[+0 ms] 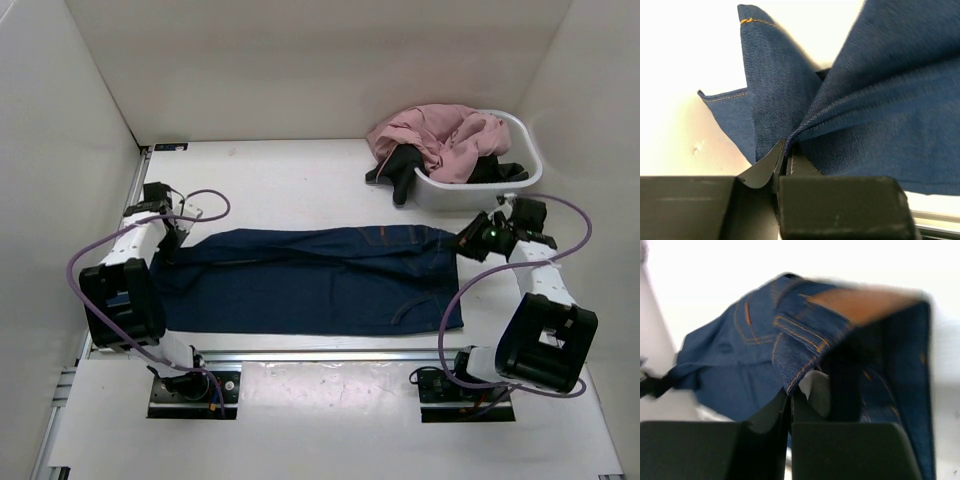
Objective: Fold and stack the trousers
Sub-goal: Flatten the trousers out
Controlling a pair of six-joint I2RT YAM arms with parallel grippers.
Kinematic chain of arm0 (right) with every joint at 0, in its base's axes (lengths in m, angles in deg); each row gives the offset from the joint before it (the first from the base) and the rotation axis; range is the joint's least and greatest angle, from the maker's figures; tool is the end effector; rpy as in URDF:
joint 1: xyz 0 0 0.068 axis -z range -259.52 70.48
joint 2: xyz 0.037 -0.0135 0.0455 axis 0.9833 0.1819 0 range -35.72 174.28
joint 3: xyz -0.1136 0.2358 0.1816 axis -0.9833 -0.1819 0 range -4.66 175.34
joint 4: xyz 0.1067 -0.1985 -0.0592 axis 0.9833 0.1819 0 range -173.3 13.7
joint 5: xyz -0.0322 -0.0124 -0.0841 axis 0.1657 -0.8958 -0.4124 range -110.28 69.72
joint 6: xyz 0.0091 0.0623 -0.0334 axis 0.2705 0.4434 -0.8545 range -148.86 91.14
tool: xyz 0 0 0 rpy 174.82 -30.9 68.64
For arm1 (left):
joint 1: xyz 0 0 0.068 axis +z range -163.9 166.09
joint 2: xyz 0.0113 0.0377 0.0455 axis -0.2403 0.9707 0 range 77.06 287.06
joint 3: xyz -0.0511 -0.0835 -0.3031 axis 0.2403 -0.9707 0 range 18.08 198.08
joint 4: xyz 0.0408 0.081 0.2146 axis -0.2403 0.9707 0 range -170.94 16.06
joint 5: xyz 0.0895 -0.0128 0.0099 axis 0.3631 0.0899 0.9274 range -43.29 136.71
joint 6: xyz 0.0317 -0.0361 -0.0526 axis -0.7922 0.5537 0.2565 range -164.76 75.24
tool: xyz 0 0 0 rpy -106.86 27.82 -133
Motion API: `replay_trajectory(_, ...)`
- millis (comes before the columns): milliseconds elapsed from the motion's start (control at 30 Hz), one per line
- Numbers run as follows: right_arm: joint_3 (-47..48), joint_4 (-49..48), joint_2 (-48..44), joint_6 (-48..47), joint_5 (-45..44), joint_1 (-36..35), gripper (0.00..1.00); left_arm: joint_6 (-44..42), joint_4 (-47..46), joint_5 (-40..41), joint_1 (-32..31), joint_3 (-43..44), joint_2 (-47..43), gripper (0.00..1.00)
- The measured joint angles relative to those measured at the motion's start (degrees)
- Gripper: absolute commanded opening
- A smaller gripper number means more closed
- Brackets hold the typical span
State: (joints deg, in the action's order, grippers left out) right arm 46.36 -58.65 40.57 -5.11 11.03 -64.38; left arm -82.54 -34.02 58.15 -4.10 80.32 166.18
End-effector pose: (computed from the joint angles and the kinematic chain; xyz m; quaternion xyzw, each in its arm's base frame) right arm 0.2451 -0.0348 0.2834 0.2139 0.8838 0.2775 0.3101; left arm 0.2643 0.0575 0.2548 0.2244 0.9593 0.1468 0.0884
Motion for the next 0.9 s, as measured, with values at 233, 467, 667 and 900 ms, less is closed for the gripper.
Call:
replay_trajectory(233,-9.5,0.1,-2.2,-1.3,11.6,9.4,0.00,-0.3,-2.0,2.1,7.7,1.7,6.9,0.14)
replay_trajectory(467,-9.6,3.3,-6.9,-2.3,15.8,10.4,0.11,-0.3,-2.2,2.0,8.7,7.1,11.4,0.14)
replay_trajectory(667,-10.9,9.5,-11.1,-3.9,13.6,11.1,0.62,-0.3,-2.1,1.5,8.7,7.6,11.4,0.14)
replay_trajectory(900,-10.1,18.5,-14.3,2.1,6.0,11.1,0.85,-0.3,-1.3,0.2,8.6,4.4,9.4,0.14)
